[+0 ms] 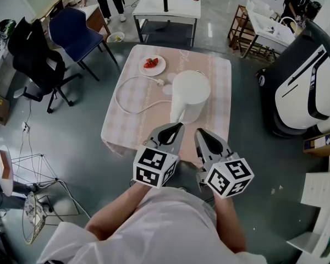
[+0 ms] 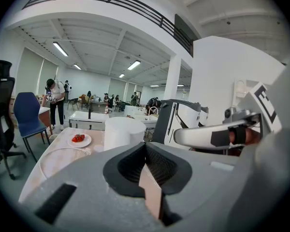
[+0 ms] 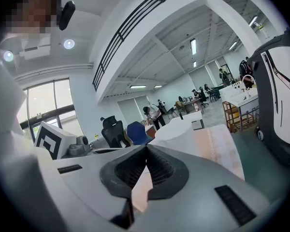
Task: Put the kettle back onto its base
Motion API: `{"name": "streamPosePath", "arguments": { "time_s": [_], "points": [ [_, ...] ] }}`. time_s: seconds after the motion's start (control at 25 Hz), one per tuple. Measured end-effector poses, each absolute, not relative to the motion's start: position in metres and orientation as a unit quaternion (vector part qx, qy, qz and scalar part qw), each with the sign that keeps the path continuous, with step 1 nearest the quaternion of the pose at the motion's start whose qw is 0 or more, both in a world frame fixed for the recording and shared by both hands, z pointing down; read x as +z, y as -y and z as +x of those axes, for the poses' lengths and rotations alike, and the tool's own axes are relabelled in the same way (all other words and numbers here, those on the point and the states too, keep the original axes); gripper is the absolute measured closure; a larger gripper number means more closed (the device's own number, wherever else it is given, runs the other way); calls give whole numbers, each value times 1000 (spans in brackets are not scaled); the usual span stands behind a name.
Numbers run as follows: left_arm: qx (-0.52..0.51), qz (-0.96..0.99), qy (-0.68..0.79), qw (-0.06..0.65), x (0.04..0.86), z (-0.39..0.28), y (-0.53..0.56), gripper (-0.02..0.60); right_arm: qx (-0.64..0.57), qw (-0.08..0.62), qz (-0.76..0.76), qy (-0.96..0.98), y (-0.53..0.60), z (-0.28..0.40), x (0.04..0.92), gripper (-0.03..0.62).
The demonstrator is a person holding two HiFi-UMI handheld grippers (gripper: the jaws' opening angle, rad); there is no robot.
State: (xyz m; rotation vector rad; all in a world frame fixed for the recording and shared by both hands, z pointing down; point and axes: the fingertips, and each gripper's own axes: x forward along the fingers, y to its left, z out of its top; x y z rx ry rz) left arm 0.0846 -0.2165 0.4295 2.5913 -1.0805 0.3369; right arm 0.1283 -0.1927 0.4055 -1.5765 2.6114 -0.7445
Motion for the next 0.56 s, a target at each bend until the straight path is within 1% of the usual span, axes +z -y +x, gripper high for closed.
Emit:
{"name": "streamPosePath", "arguments": {
  "time_s": [0.56],
  "points": [
    [118, 904, 381, 157, 432, 77, 207, 577, -233, -10, -502, -833, 183, 121, 413, 589]
  ]
}}
